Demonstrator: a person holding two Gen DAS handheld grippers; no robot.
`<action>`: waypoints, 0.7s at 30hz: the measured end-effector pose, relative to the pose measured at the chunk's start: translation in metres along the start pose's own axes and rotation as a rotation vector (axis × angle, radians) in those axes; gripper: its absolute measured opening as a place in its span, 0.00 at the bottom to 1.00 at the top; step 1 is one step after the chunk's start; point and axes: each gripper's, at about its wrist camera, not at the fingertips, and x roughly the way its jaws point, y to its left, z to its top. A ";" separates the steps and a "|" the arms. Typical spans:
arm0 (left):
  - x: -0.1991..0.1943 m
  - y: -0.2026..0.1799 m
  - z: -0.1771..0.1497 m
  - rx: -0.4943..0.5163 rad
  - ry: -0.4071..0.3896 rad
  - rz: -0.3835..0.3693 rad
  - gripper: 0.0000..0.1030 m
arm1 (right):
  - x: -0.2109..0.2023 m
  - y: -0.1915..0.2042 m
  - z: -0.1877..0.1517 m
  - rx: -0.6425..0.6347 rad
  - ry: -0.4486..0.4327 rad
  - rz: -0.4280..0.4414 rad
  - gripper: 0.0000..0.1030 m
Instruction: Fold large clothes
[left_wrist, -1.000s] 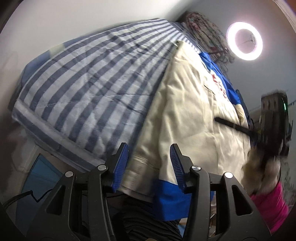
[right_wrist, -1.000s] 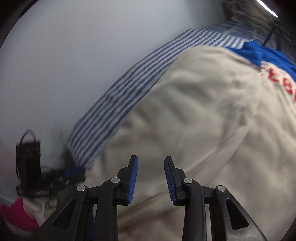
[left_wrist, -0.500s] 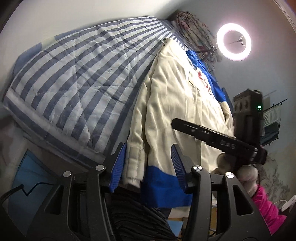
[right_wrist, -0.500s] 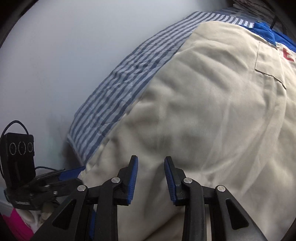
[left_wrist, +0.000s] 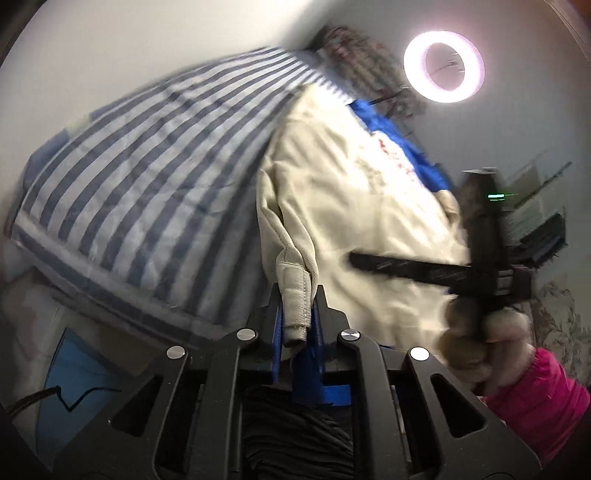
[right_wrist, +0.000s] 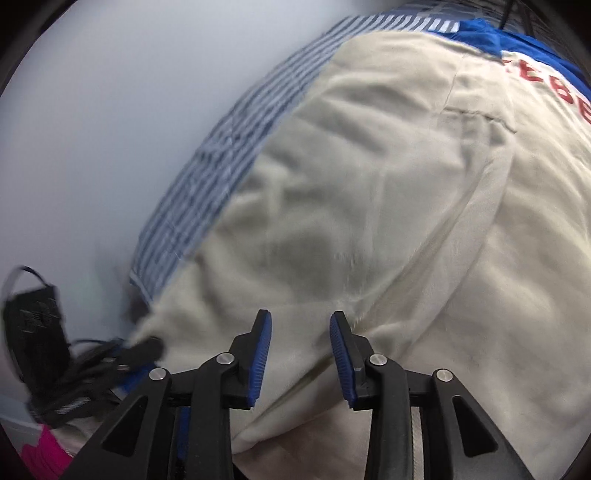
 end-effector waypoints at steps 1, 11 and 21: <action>-0.003 -0.006 -0.001 0.019 -0.009 0.000 0.11 | 0.003 0.001 0.001 -0.017 0.017 -0.013 0.34; -0.008 -0.042 -0.003 0.126 -0.046 -0.034 0.10 | -0.043 0.010 0.090 0.018 -0.111 0.006 0.66; -0.004 -0.047 -0.003 0.149 -0.042 -0.044 0.10 | 0.037 0.035 0.178 -0.020 0.043 -0.242 0.67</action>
